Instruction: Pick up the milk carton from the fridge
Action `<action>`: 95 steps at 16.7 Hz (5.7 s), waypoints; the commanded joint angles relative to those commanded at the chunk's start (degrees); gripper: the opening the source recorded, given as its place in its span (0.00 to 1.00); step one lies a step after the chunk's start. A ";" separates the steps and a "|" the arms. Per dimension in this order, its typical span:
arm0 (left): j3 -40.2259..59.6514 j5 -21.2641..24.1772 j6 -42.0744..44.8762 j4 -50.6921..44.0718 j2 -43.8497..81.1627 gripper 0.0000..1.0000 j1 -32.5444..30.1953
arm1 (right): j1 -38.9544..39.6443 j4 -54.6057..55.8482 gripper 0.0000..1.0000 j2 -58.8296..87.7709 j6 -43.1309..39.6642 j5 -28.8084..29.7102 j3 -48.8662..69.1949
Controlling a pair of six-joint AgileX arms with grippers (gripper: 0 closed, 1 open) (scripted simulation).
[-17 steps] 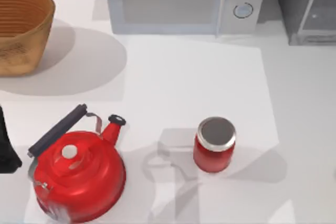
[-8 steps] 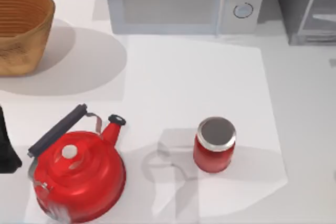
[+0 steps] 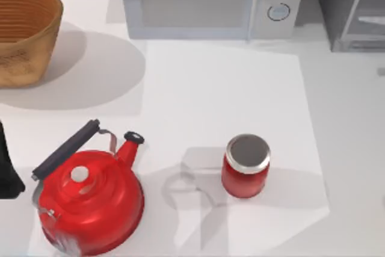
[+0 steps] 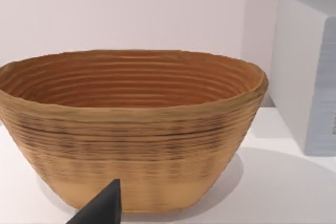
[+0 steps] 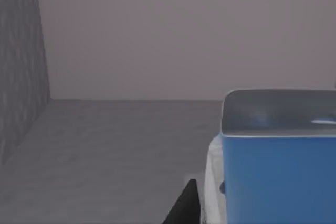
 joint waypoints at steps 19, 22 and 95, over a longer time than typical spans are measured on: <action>0.00 0.00 0.00 0.00 0.00 1.00 0.00 | 13.29 -56.28 0.00 -96.36 -0.24 12.04 -38.97; 0.00 0.00 0.00 0.00 0.00 1.00 0.00 | 15.37 -64.00 0.00 -108.70 -0.32 13.83 -44.04; 0.00 0.00 0.00 0.00 0.00 1.00 0.00 | 43.30 9.72 0.45 22.21 0.33 -0.70 12.87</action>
